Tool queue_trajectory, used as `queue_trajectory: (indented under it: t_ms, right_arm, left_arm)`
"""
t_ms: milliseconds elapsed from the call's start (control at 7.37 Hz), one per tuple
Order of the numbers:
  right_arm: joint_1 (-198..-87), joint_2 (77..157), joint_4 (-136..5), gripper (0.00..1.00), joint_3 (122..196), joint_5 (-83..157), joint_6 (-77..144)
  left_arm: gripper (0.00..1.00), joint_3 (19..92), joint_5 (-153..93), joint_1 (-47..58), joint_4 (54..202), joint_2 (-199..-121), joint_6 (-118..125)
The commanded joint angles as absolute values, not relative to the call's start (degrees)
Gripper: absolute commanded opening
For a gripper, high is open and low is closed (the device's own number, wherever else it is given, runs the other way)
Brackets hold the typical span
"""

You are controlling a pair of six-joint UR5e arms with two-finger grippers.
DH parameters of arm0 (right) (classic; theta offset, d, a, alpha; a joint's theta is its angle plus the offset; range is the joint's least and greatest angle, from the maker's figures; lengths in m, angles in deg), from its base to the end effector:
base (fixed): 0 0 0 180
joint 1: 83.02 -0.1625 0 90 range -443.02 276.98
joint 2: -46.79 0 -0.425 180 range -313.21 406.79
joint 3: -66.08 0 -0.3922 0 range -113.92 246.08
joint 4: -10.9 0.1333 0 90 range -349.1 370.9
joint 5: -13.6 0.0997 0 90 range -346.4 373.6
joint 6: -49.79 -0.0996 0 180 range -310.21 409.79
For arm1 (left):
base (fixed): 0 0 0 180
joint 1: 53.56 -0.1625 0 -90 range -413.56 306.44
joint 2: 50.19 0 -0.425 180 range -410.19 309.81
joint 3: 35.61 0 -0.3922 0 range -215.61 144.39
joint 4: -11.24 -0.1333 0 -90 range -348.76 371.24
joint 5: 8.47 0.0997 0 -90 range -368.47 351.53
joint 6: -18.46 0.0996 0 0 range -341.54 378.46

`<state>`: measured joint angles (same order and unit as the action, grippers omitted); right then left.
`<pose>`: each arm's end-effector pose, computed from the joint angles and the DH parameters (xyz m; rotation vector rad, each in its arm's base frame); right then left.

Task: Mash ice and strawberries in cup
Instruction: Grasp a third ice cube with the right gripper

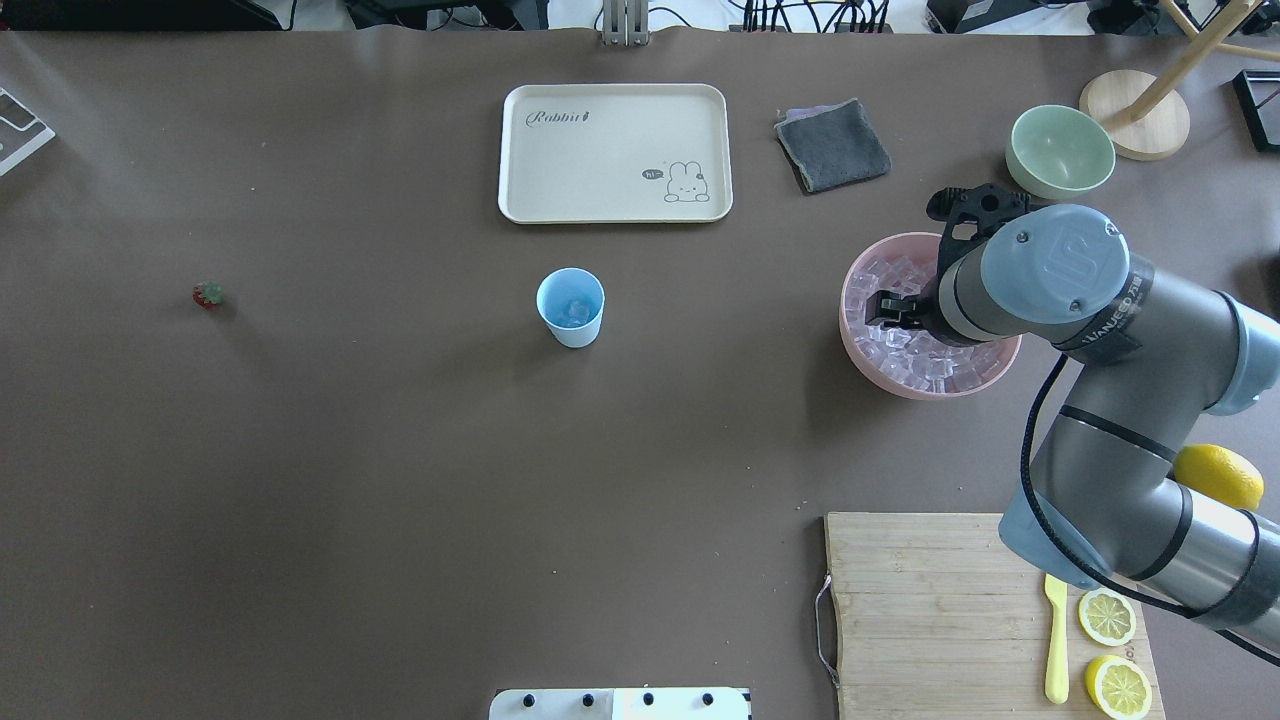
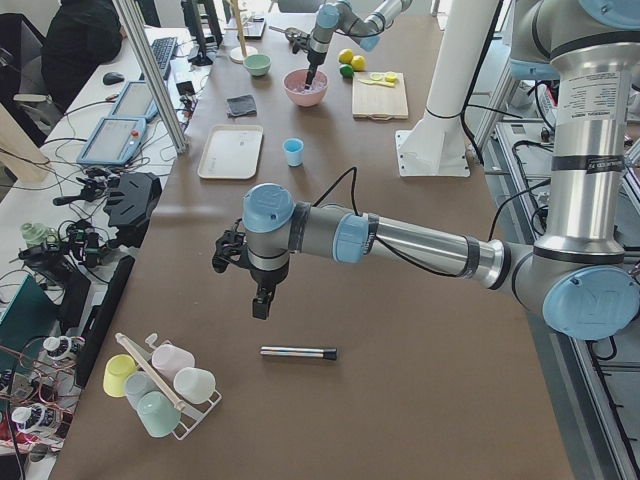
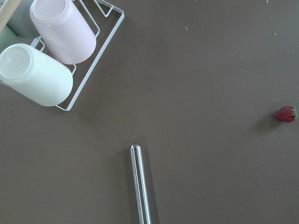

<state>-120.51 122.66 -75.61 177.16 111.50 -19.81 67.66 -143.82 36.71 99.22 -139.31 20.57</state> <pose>-0.3745 -0.4380 0.3632 0.2108 -0.6559 0.2399 -0.0647 -0.4869 0.5542 0.1878 0.7858 0.1020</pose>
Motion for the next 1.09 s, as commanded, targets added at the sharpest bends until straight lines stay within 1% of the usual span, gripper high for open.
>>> queue_trajectory:
  t_ms: [0,136,271,407,678,814,949]
  right_arm:
    - [-118.88,123.34,-81.97,0.81,180.51,110.81,-18.51]
    - [-118.96,123.51,-82.17,0.7,180.6,110.89,-17.63]
    - [-118.79,123.52,-82.17,0.48,180.08,110.89,-17.44]
    - [-118.53,122.91,-82.17,0.43,179.2,110.89,-17.27]
    - [-118.26,122.2,-82.17,0.44,176.92,110.72,-17.09]
    - [-118.61,122.2,-82.26,0.46,176.91,110.72,-16.92]
    - [-118.52,122.2,-82.26,0.46,176.74,110.72,-16.91]
  left_arm:
    - [0.99,67.49,-143.82,36.71,99.22,-139.48,20.48]
    - [0.99,67.57,-143.82,36.71,99.22,-139.48,20.48]
    - [0.99,67.75,-143.82,36.71,99.22,-139.48,20.48]
    - [0.99,67.75,-143.82,36.71,99.22,-139.74,20.4]
    - [0.99,67.75,-143.82,36.71,99.22,-140.01,20.22]
    - [0.99,67.84,-143.82,36.71,99.22,-140.1,20.22]
    - [0.99,67.84,-143.82,36.71,99.22,-140.1,20.22]
